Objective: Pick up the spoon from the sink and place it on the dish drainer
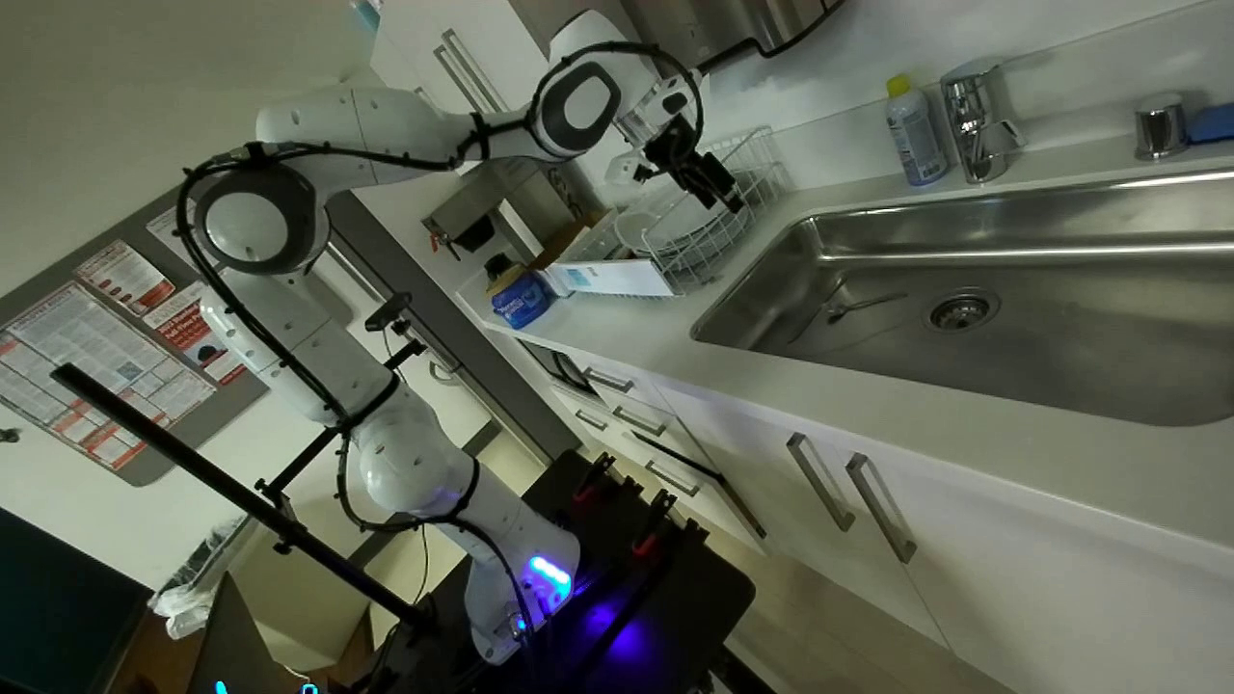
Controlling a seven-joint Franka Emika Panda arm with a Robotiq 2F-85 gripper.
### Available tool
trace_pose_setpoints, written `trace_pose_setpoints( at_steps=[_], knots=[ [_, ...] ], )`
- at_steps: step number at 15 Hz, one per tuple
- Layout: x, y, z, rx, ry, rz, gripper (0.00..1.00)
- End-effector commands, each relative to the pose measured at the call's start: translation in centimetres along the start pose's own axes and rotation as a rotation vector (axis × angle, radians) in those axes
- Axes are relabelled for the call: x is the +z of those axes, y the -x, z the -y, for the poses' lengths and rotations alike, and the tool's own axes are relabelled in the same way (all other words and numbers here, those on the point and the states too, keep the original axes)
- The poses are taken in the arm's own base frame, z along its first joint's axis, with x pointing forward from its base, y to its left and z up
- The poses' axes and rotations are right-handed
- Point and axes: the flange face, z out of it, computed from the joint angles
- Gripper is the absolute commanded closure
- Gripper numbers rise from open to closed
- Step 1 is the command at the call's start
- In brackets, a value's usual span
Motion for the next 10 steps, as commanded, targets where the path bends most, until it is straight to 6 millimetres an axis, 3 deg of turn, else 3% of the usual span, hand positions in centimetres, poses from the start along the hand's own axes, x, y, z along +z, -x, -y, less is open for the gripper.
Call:
trace_pose_setpoints(
  at_steps=[1, 6, 10],
  knots=[
    [2.4, -2.7, 0.7, 0.033, -0.017, 0.047, 0.0],
    [9.0, -6.7, 1.2, 0.112, -0.059, 0.08, 0.0],
    [15.2, -8.4, 1.8, 0.192, -0.068, 0.089, 0.0]
  ],
)
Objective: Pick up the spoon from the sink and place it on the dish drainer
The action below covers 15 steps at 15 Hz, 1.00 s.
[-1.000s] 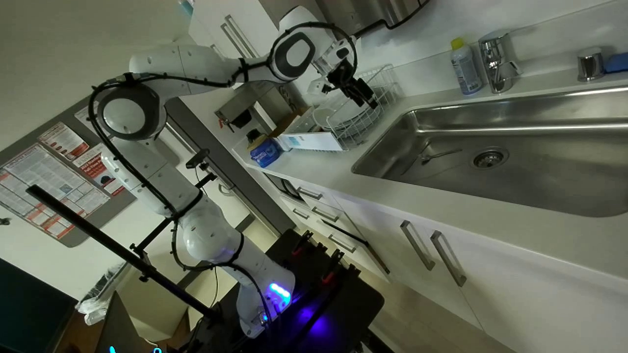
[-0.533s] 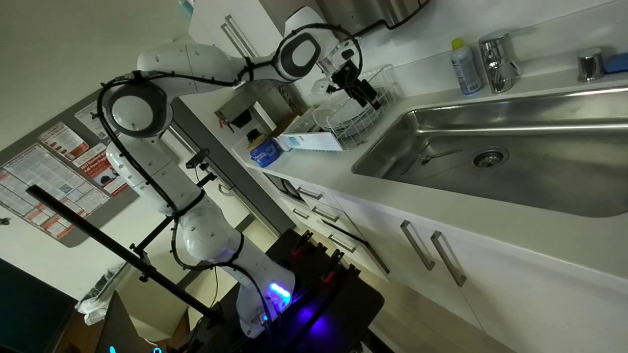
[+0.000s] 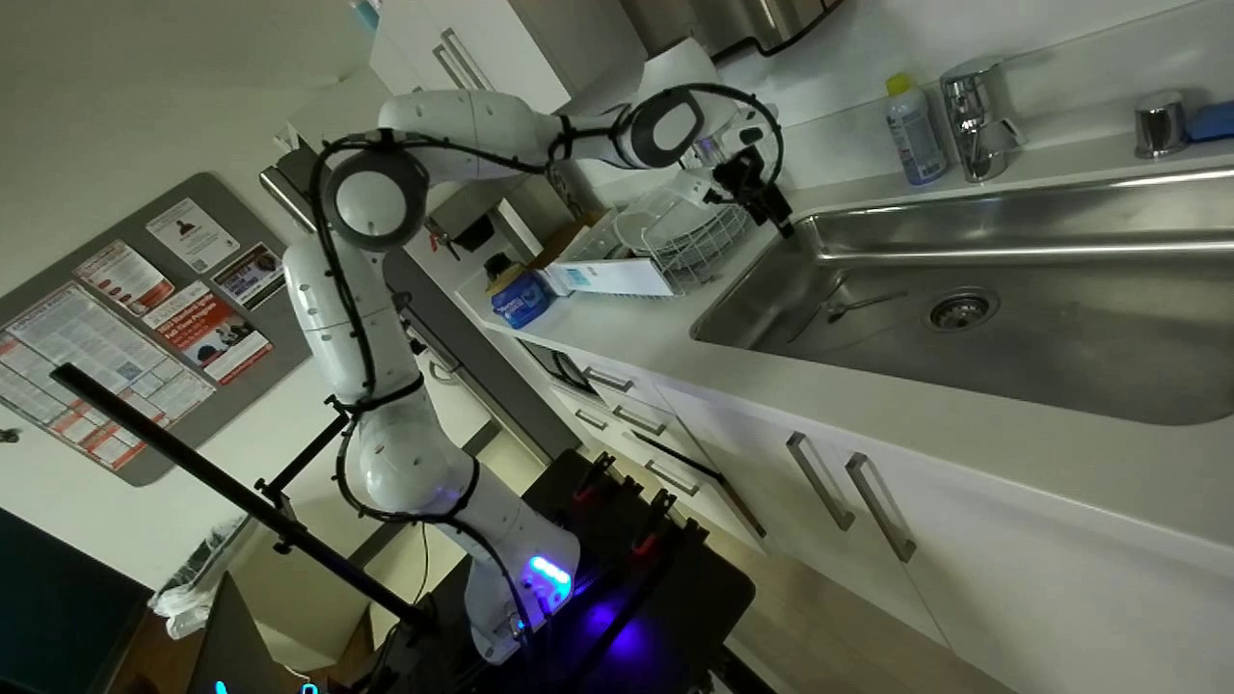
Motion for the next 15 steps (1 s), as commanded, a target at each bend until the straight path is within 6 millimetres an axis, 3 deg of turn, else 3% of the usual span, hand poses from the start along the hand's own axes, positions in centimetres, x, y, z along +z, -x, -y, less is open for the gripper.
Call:
trace_pose_setpoints(
  at_steps=[1, 7, 15],
  knots=[
    [4.5, -2.6, 0.4, 0.094, -0.006, -0.02, 0.0],
    [12.3, -4.5, 0.2, 0.253, 0.031, -0.062, 0.0],
    [18.2, -6.7, 0.4, 0.38, 0.082, -0.06, 0.0]
  ],
)
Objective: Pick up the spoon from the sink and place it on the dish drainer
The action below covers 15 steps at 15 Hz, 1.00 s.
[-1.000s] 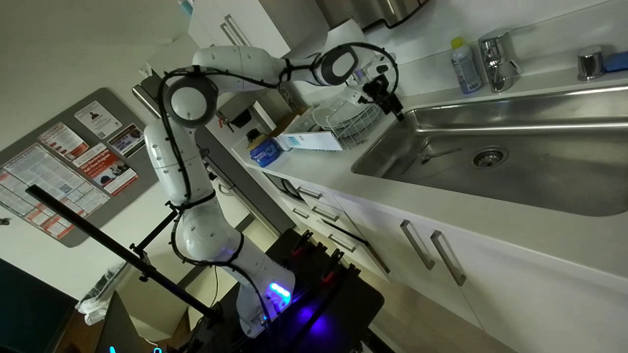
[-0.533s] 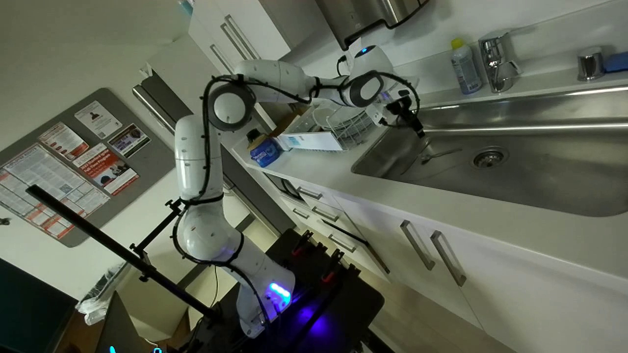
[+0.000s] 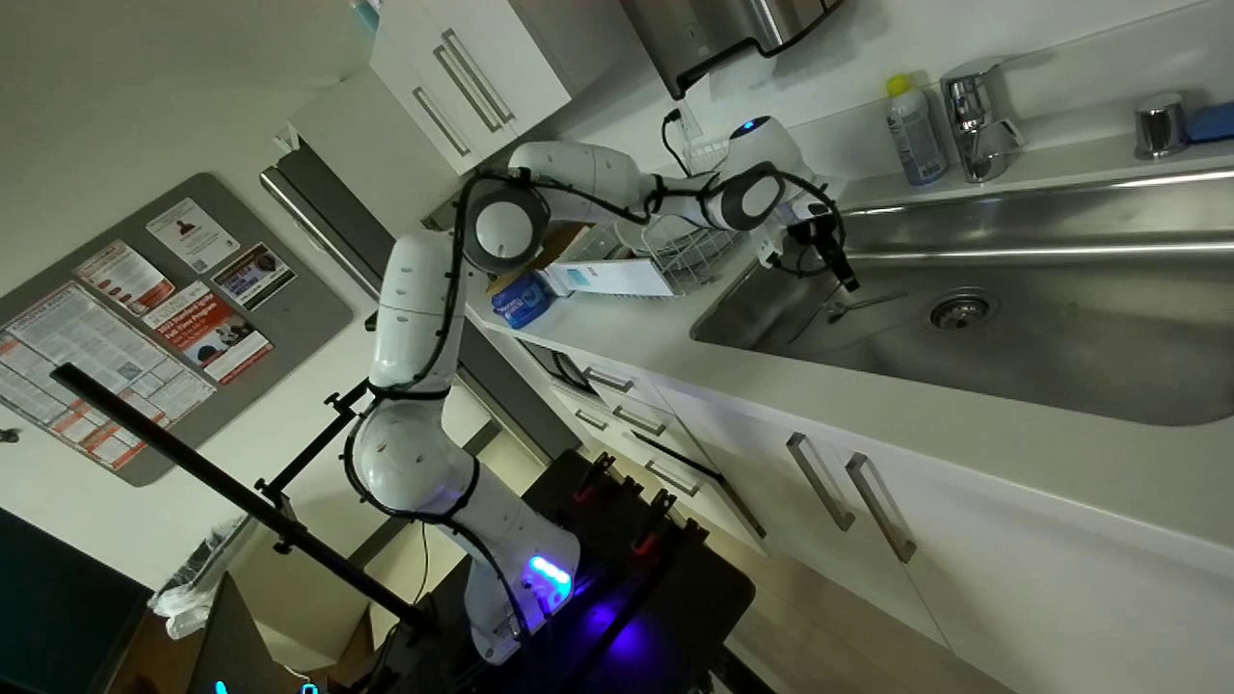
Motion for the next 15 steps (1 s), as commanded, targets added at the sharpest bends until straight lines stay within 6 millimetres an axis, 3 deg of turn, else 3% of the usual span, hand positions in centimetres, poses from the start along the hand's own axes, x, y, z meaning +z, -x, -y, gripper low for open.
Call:
trace_pose_setpoints(
  at_steps=[1, 10, 15],
  knots=[
    [1.8, -1.1, 1.0, 0.053, 0.021, -0.008, 0.0],
    [5.3, -1.6, 1.8, 0.094, 0.064, 0.036, 0.0],
    [6.5, -1.0, 2.5, 0.076, 0.089, 0.086, 0.06]
  ],
)
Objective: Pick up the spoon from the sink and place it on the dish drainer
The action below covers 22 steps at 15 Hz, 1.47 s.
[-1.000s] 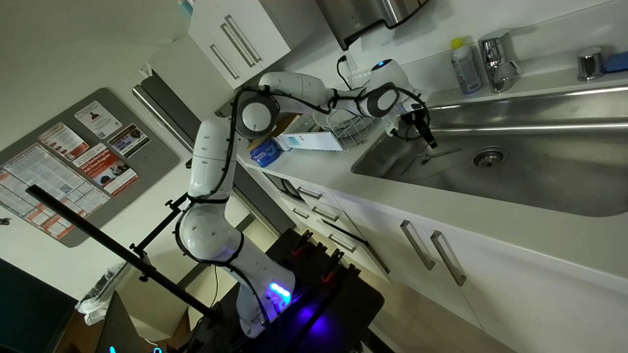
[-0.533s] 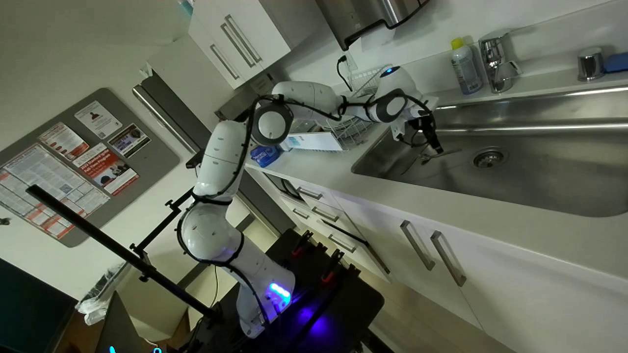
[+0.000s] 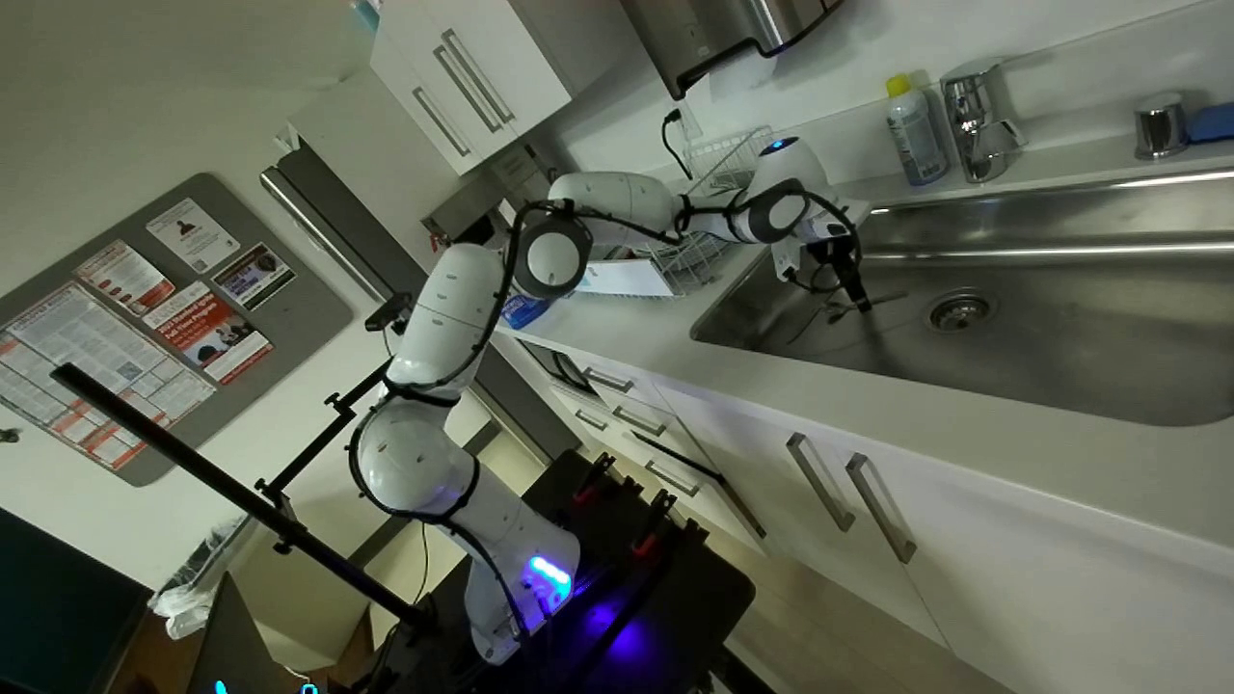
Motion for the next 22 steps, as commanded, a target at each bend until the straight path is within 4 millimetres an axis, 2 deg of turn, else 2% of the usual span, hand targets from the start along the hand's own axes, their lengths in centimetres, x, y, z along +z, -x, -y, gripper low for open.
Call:
trace_pose_setpoints(
  at_steps=[1, 3, 4, 5, 6, 13, 14, 18, 22],
  knots=[
    [0.3, -0.1, 0.9, 0.014, 0.021, 0.026, 0.07],
    [0.6, -0.1, 1.0, 0.011, 0.029, 0.035, 0.12],
    [0.8, -0.1, 1.1, 0.01, 0.033, 0.037, 0.29],
    [0.9, -0.1, 1.2, 0.008, 0.035, 0.039, 0.36],
    [1.0, -0.1, 1.2, 0.007, 0.038, 0.04, 0.39],
    [1.2, -0.4, 1.6, 0.003, 0.042, 0.039, 0.94],
    [1.1, -0.4, 1.7, 0.003, 0.043, 0.038, 0.99],
    [0.6, -0.5, 1.7, -0.004, 0.044, 0.039, 0.98],
    [-3.4, 0.0, 1.1, -0.026, 0.037, 0.065, 0.98]
  ],
)
